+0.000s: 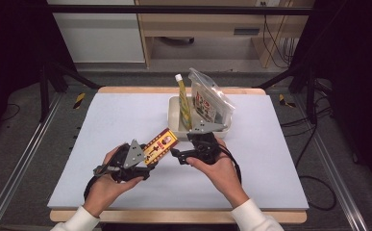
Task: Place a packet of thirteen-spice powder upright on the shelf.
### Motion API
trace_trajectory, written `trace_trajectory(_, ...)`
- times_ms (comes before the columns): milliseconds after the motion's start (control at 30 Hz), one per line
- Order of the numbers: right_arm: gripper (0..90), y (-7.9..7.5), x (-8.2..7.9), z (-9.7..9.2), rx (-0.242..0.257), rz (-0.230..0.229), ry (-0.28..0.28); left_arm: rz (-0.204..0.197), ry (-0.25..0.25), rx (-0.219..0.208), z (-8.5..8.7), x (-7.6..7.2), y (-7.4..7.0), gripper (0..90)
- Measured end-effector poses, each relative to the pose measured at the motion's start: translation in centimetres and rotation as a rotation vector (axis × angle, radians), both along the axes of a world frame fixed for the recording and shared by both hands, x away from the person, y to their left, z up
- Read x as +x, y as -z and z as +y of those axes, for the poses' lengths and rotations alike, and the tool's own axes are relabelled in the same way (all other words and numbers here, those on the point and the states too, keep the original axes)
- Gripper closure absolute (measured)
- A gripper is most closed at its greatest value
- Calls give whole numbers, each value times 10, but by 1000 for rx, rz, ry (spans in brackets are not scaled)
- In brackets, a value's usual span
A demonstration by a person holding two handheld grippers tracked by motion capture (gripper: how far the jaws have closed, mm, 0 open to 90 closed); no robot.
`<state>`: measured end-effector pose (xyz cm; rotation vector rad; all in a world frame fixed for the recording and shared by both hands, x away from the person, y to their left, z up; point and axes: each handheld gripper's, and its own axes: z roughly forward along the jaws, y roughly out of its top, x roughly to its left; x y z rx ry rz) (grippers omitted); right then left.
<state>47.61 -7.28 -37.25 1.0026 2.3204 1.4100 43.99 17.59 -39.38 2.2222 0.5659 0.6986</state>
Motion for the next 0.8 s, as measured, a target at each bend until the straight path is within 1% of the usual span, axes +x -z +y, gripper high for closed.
trace_trajectory(167, 196, -2, 3, 3, 8, 19, -10, -3, 13, -9, -2, -3, -1, 324)
trace_trajectory(400, 195, -2, 10, 8, 40, 55, -29, -10, 29, -19, -5, -6, -2, 324)
trace_trajectory(467, 195, -2, 11, 9, 29, 56, -28, -11, 32, -20, -6, -7, -2, 324)
trace_trajectory(600, 193, 0, 12, 10, 27, 72, -35, -12, 38, -24, -7, -8, -3, 324)
trace_trajectory(667, 193, 0, 14, 10, 39, 82, -38, -15, 43, -21, -7, -8, -3, 323)
trace_trajectory(733, 194, 1, 16, 10, 53, 100, -42, -19, 46, -27, -8, -9, -4, 324)
trace_trajectory(800, 198, 1, 17, 10, 59, 109, -43, -25, 52, -31, -9, -10, -5, 324)
